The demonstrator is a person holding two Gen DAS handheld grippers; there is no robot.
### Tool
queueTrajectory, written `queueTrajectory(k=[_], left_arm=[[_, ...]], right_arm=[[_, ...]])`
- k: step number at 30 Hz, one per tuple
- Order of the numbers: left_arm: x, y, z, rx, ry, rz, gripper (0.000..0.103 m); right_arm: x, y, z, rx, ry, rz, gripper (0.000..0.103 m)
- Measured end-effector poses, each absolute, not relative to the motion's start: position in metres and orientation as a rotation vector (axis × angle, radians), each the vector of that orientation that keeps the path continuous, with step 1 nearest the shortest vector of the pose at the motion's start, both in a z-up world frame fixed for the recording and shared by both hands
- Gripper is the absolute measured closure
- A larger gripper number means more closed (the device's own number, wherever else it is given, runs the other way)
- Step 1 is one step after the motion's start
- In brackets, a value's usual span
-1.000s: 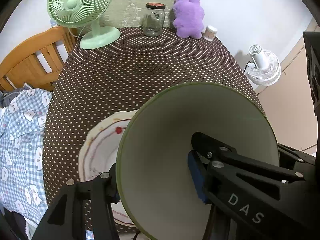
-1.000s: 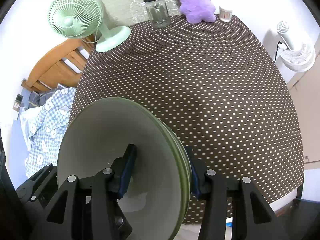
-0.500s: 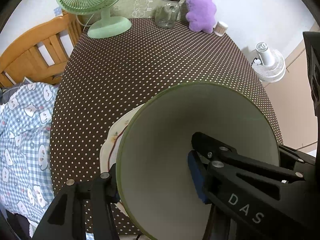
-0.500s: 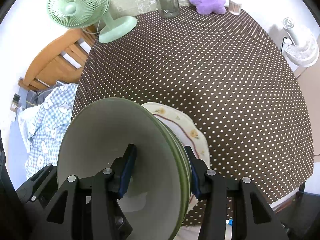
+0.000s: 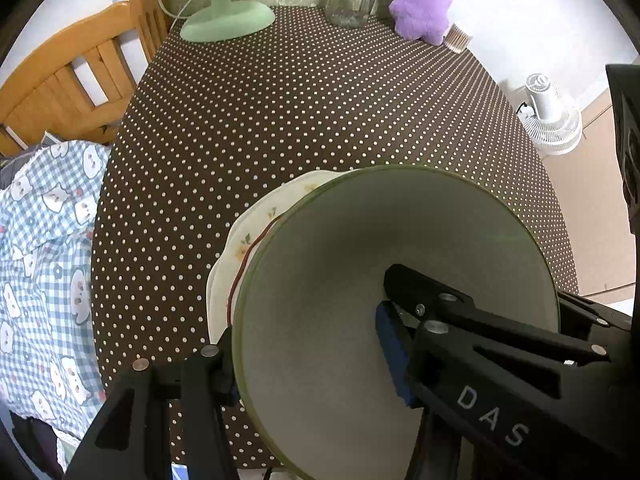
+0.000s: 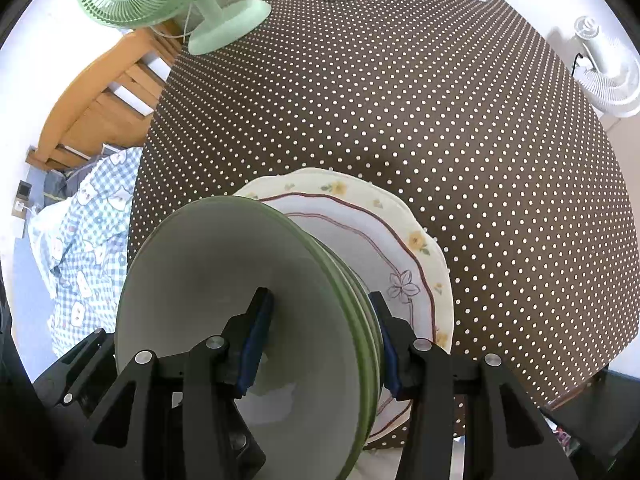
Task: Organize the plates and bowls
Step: 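Carry the nested bowls over the plate stack and lower them onto it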
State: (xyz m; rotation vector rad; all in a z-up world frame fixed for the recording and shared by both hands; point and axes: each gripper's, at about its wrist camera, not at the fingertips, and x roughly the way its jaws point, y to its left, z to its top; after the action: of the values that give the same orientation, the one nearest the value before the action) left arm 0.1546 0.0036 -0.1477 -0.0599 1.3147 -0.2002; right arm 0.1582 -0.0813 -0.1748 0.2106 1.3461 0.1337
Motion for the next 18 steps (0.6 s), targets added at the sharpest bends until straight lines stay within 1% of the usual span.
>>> queueTrajectory(k=[6,10,13,15,18], left_arm=[[0.157,0.000,-0.149,-0.055,1.303,-0.196,0.048],[0.156,-0.002,-0.149,-0.040,1.301,-0.192,0.048],[0.155,-0.004,-0.148,-0.036,1.293,-0.201,0.043],[0.155,-0.005,-0.145,-0.029,1.280,-0.192,0.036],[0.154,-0.004,-0.143,-0.015,1.267,-0.176,0.027]], right_arm=[[0.160,-0.081,-0.176,0.203,1.328,0.132,0.052],[0.158,-0.082,-0.175,0.194,1.319,0.134,0.049],[0.156,-0.083,-0.173,0.175,1.301,0.129,0.049],[0.153,-0.081,-0.167,0.136,1.268,0.127,0.048],[0.149,-0.079,-0.159,0.088,1.220,0.098,0.034]])
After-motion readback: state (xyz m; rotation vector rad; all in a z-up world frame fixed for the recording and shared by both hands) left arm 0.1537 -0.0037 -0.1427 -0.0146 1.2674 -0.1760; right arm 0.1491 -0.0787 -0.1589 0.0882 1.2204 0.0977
